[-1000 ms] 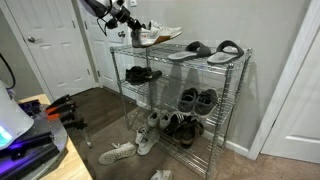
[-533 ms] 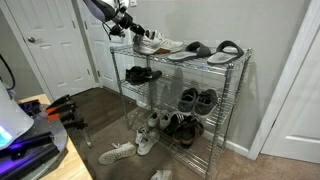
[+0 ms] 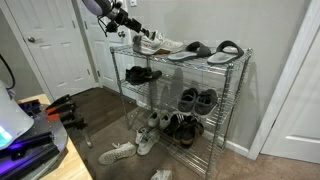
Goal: Remove the grey shoes from the middle rack and put them on the top rack
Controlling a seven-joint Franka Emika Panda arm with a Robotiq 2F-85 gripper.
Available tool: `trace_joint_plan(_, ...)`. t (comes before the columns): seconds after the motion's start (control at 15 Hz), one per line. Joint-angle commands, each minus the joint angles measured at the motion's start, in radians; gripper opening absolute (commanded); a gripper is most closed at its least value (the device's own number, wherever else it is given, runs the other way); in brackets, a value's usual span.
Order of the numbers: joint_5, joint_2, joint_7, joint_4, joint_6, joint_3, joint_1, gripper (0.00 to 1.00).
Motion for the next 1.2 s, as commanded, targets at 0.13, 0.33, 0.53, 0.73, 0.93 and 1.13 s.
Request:
trace_joint_plan(0.13,-0.033,-0.193,0.023,-0.169,-0.064,0.012,0.027,1.0)
trace_joint_plan(0.33,-0.038,-0.276,0.035,-0.233,-0.096,0.015,0.033,1.0)
trace_joint_plan(0.53,-0.057,-0.342,0.06,-0.28,-0.119,0.016,0.031,1.0)
trace_joint_plan(0.73,-0.03,-0.314,0.027,-0.252,-0.118,0.013,0.03,1.0)
trace_joint_plan(0.93,-0.038,-0.348,0.039,-0.281,-0.13,0.012,0.029,1.0)
trace_joint_plan(1.13,-0.038,-0.351,0.039,-0.284,-0.131,0.012,0.029,1.0)
